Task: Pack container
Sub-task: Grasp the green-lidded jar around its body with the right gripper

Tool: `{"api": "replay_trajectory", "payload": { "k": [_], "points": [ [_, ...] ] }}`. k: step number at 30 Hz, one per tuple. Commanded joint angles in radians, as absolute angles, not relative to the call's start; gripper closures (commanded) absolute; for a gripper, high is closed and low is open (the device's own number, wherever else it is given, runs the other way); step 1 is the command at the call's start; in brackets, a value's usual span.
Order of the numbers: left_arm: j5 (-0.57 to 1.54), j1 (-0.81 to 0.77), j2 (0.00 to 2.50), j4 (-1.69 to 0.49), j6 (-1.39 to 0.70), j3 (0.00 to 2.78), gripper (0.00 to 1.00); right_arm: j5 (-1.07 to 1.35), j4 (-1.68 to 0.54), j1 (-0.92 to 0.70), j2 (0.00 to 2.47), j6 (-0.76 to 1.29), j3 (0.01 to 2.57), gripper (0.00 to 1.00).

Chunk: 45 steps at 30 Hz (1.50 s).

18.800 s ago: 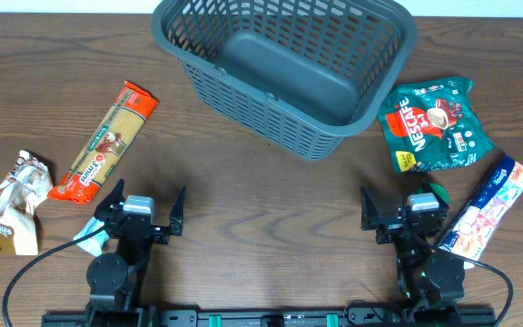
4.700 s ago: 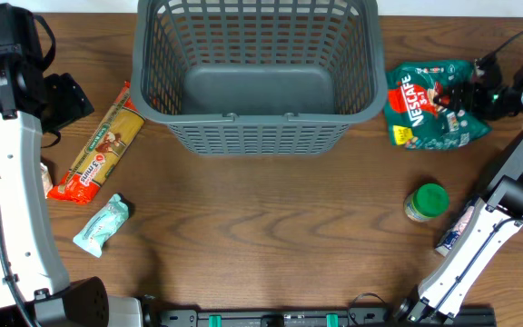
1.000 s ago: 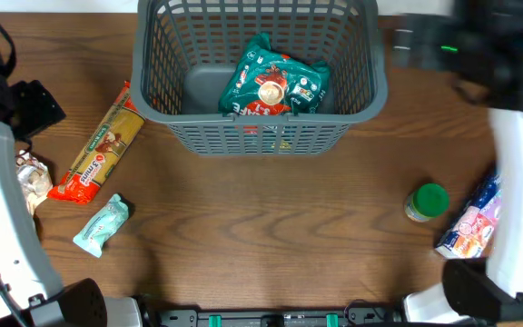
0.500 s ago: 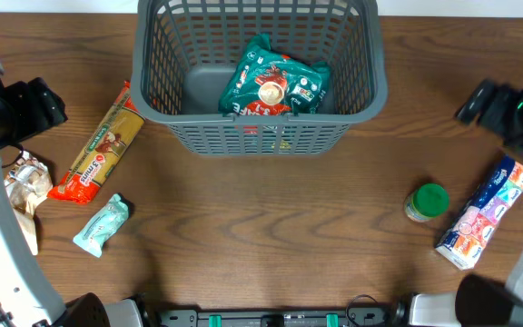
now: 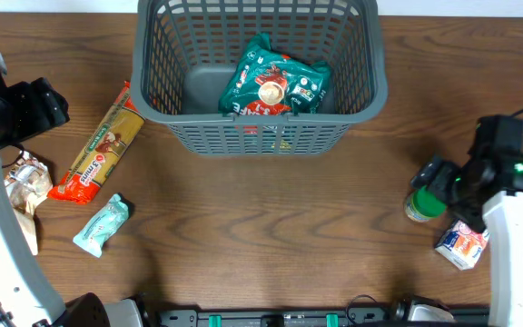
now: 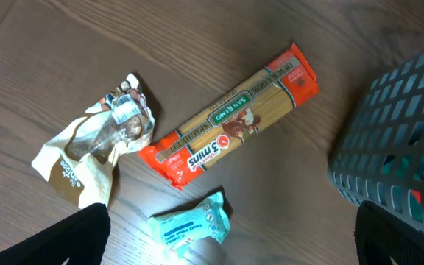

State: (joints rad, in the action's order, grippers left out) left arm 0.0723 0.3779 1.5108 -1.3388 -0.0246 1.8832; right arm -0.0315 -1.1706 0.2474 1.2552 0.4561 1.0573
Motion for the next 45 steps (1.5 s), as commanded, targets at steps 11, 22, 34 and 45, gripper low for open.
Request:
{"api": "replay_trajectory", "payload": {
  "k": [11, 22, 34, 45],
  "points": [
    [0.076, 0.38, 1.509, -1.36, -0.011, 1.882, 0.08, -0.049, -0.865, 0.242, 1.328, 0.474, 0.866, 0.01],
    [0.075, 0.38, 1.509, -1.368, -0.003, 1.882, 0.08, -0.049, -0.779, 0.242, 1.497, 0.474, 0.866, 0.01],
    [0.075, 0.381, 1.509, -1.367, 0.004, 1.882, 0.08, -0.056, -0.711, 0.242, 1.647, 0.474, 0.865, 0.01],
    [0.074, 0.381, 1.509, -1.367, 0.007, 1.882, 0.08, -0.056, -0.71, 0.242, 1.685, 0.474, 0.865, 0.19]
  ]
}}
